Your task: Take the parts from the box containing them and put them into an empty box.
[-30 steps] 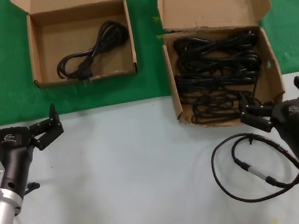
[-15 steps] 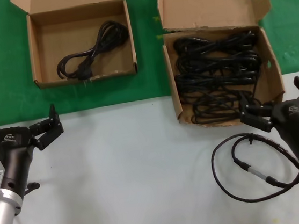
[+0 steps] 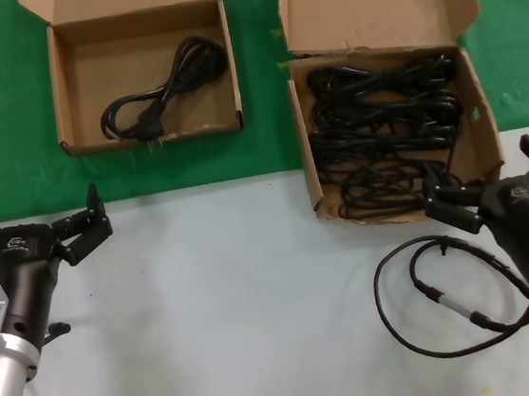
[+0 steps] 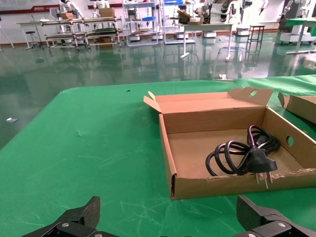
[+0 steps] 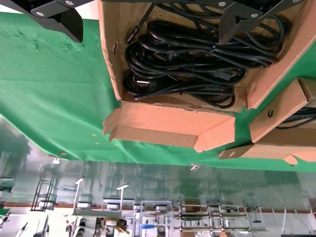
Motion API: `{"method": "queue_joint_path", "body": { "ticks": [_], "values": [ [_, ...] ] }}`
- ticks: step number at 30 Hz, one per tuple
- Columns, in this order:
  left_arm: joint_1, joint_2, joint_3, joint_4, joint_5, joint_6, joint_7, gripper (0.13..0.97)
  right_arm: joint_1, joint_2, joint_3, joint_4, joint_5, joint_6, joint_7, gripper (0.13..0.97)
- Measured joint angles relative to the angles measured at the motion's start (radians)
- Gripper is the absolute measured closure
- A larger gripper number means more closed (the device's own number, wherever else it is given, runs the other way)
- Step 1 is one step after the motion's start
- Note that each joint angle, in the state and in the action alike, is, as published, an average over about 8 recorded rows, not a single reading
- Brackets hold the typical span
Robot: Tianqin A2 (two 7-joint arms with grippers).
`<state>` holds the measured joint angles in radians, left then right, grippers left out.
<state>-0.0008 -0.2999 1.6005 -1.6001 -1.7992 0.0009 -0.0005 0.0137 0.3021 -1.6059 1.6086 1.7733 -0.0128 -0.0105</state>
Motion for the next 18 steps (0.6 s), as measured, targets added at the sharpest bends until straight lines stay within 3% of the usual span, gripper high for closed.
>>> {"method": "queue_joint_path", "body": {
  "ticks": [18],
  "values": [
    [0.000, 0.000, 0.000, 0.000, 0.000, 0.000, 0.000, 0.132, 0.000, 0.000, 0.000, 0.000, 0.000, 0.000, 0.000, 0.129]
  ]
}}
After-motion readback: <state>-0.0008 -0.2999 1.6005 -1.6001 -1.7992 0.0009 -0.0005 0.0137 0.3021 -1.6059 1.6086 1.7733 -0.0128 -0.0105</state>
